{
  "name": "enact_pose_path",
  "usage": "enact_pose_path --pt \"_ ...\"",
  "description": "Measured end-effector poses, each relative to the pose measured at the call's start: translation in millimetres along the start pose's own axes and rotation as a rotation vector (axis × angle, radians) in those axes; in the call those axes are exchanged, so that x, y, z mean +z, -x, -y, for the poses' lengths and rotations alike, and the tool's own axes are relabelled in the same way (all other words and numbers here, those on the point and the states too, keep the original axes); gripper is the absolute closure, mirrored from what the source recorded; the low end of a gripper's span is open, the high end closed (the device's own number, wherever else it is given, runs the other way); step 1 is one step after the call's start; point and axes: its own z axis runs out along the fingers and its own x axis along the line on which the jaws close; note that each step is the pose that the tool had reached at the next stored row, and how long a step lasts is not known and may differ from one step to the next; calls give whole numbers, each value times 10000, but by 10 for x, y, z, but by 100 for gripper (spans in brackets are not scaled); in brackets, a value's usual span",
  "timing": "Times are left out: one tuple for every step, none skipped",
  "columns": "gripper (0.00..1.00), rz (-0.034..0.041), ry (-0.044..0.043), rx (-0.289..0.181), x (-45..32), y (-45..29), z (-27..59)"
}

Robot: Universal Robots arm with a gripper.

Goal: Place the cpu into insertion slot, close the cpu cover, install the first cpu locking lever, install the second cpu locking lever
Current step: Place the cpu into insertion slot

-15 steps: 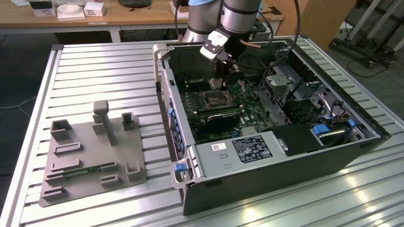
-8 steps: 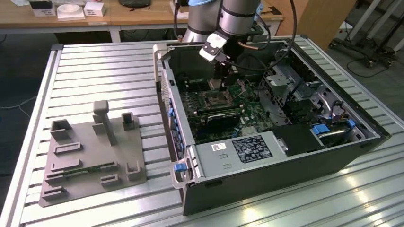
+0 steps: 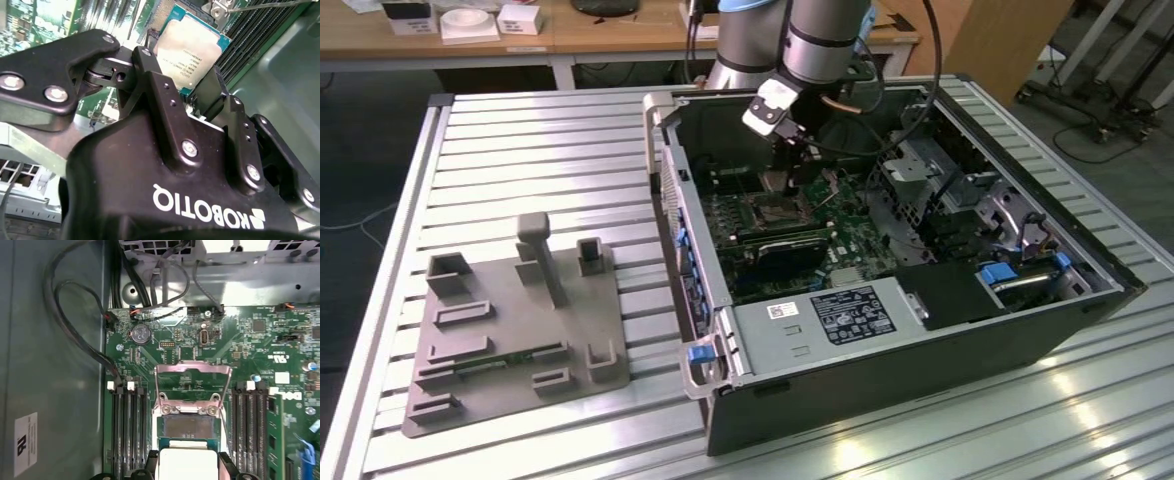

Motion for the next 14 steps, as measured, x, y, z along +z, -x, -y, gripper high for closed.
enact_pose_path --pt "46 0 0 0 18 -8 -3" --pt "46 0 0 -1 36 -14 -5" --pt "46 1 -1 -1 54 -18 -8" --pt "46 0 0 0 72 -19 -9" --pt "46 0 0 0 90 -20 -11" --pt "46 0 0 1 110 -21 -11" --pt "46 0 0 1 128 -21 -12" --pt "46 0 0 0 146 -22 -13" --pt "46 -1 0 0 164 -22 -14" --pt "46 0 0 0 182 -23 -14" --pt "46 1 -1 -1 199 -24 -15" --pt "46 1 -1 -1 218 -25 -15" --pt "46 0 0 -1 237 -28 -15" --pt "46 -1 1 0 255 -31 -16"
